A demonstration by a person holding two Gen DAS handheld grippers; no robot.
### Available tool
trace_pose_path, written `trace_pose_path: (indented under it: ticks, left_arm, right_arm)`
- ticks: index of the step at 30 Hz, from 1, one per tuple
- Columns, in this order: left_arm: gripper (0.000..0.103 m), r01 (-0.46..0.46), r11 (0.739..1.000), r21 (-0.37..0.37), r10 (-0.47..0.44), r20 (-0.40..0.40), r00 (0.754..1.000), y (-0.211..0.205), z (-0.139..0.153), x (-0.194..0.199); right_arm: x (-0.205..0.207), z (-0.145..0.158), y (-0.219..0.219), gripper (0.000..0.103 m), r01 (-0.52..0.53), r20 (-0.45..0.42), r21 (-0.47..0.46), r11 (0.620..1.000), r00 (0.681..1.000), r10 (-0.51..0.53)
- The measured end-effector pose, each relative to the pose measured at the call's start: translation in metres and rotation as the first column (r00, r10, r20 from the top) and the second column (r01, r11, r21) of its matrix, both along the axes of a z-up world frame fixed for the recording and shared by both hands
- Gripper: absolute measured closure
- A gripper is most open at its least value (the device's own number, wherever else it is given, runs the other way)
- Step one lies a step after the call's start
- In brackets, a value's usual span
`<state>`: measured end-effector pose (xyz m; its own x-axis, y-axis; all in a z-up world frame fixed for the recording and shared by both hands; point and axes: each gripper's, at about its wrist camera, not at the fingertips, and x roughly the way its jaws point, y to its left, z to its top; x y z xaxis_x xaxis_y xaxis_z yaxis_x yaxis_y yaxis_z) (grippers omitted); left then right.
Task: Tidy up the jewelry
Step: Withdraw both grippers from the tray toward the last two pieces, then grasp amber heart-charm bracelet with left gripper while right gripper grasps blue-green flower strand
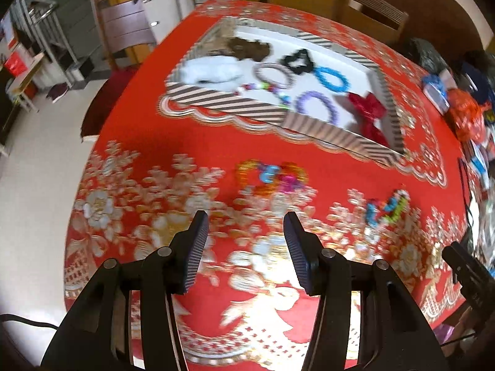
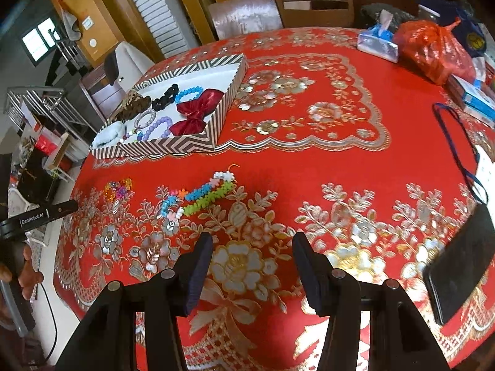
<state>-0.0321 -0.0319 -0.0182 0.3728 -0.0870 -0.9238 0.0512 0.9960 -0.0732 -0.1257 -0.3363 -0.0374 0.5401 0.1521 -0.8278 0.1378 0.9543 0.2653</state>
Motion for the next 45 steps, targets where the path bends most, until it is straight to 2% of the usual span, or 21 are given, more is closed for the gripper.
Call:
trace_pose_path:
  ticks: [5,10,16,21,27,31,34,36,37,39,40,42,45]
  left_arm:
    - [0.053,-0.023,1.0,0.012,0.023,-0.029,0.999,0.018,-0.011,0.006]
    - [0.053,-0.009,1.0,0.0,0.009,-0.037,0.999,0.015,-0.019,0.016]
    - [0.052,0.026,0.999,0.025,-0.026,-0.035,0.999,0.01,-0.028,0.034]
    - [0.052,0.123,0.992,-0.007,-0.123,-0.018,0.992,-0.005,-0.03,0.036]
    - [0.052,0.234,0.97,0.065,-0.233,-0.028,0.972,-0.027,-0.044,0.041]
    - [0.052,0.272,0.959,0.081,-0.269,-0.046,0.962,-0.036,-0.054,0.046]
    - [0.052,0.282,0.956,0.075,-0.28,-0.044,0.959,-0.038,-0.057,0.049]
    - [0.056,0.288,0.955,0.069,-0.286,-0.043,0.957,-0.039,-0.059,0.05]
    - [0.073,0.287,0.956,0.067,-0.285,-0.035,0.958,-0.038,-0.058,0.05]
    - [0.091,0.285,0.957,0.048,-0.283,-0.039,0.958,-0.037,-0.058,0.052]
    - [0.094,0.278,0.96,0.027,-0.277,-0.048,0.96,-0.036,-0.058,0.053]
    - [0.094,0.238,0.971,-0.035,-0.24,-0.059,0.969,-0.027,-0.055,0.056]
    - [0.095,0.199,0.978,-0.064,-0.202,-0.033,0.979,-0.016,-0.041,0.054]
  right_arm:
    - [0.019,-0.007,0.01,0.052,-0.029,-0.015,0.013,0.999,0.999,0.029]
    - [0.042,-0.017,0.024,0.052,-0.056,-0.037,0.01,0.998,0.998,0.057]
    - [0.068,-0.03,0.03,0.052,-0.064,-0.073,-0.003,0.998,0.995,0.064]
    - [0.088,-0.034,0.035,0.052,-0.056,-0.076,0.015,0.998,0.996,0.056]
    - [0.104,-0.033,0.044,0.052,-0.058,-0.064,0.024,0.998,0.996,0.059]
    - [0.108,-0.033,0.052,0.052,-0.086,-0.059,-0.03,0.996,0.995,0.084]
    - [0.105,-0.034,0.052,0.078,-0.097,-0.055,-0.099,0.99,0.994,0.092]
    - [0.103,-0.035,0.044,0.08,-0.085,-0.048,-0.051,0.995,0.995,0.083]
    - [0.102,-0.034,0.042,0.081,-0.082,-0.045,-0.038,0.996,0.996,0.08]
    - [0.098,-0.03,0.039,0.101,-0.083,-0.033,-0.014,0.996,0.996,0.082]
    - [0.095,-0.025,0.037,0.102,-0.083,-0.019,0.01,0.996,0.996,0.083]
    - [0.09,-0.015,0.037,0.102,-0.091,0.003,0.019,0.996,0.996,0.091]
    - [0.084,-0.005,0.038,0.102,-0.106,0.021,0.013,0.994,0.994,0.106]
